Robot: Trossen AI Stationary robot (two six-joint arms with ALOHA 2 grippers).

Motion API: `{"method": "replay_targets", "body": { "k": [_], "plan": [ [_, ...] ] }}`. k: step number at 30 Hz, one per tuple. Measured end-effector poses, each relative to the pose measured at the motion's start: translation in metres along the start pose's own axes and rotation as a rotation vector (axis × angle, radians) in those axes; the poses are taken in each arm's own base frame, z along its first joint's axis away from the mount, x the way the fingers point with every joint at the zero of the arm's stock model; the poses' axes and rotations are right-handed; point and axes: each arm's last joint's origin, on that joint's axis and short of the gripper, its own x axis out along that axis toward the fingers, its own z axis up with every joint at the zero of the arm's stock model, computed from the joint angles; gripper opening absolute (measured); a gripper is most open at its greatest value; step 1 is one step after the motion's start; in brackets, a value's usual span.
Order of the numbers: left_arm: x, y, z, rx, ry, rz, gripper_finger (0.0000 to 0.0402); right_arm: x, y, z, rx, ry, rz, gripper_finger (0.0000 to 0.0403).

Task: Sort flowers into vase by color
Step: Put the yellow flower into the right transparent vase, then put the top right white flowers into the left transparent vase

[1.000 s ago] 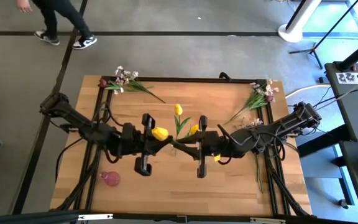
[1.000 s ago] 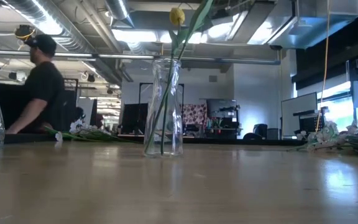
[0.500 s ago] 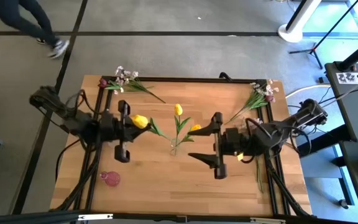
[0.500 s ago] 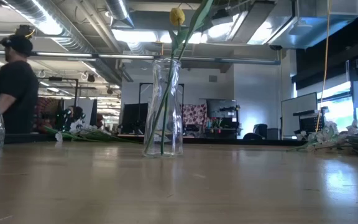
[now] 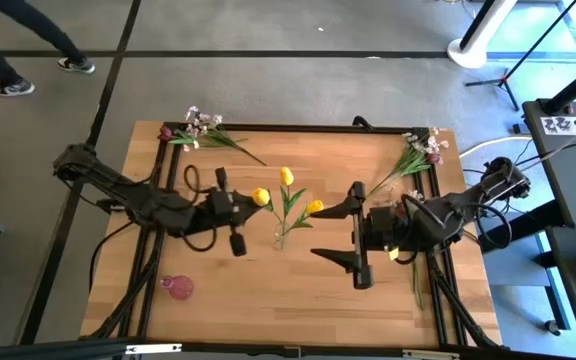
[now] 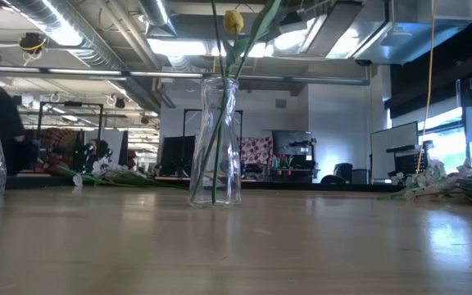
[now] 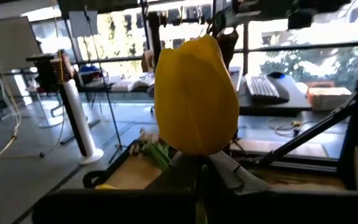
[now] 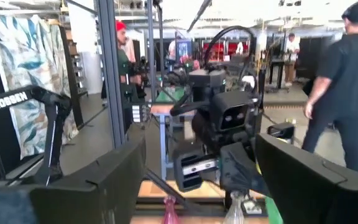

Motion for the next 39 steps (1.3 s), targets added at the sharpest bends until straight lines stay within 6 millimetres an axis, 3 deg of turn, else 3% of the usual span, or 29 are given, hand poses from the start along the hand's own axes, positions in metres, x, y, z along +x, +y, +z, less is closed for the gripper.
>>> {"method": "replay_targets", "body": {
  "k": [10, 17, 26, 33, 39],
  "plan": [
    [0.01, 0.006, -0.019, -0.123, 0.151, -0.04, 0.0046, -0.001, 0.002, -0.017, 0.016, 0.166, 0.082, 0.0305],
    [0.015, 0.023, -0.046, -0.196, 0.473, -0.182, 0.0089, -0.005, 0.001, -0.033, 0.07, 0.337, 0.088, 0.0304],
    [-0.007, 0.039, -0.048, -0.178, 0.642, -0.308, 0.0092, -0.013, -0.001, -0.05, 0.192, 0.533, 0.075, 0.0303],
    [-0.019, 0.044, -0.038, -0.225, 0.605, -0.341, 0.0092, -0.013, -0.001, -0.051, 0.191, 0.537, 0.073, 0.0303],
    [-0.053, 0.076, -0.038, -0.238, 0.695, -0.147, 0.0092, -0.016, 0.002, -0.05, 0.2, 0.547, 0.098, 0.0303]
  ]
}}
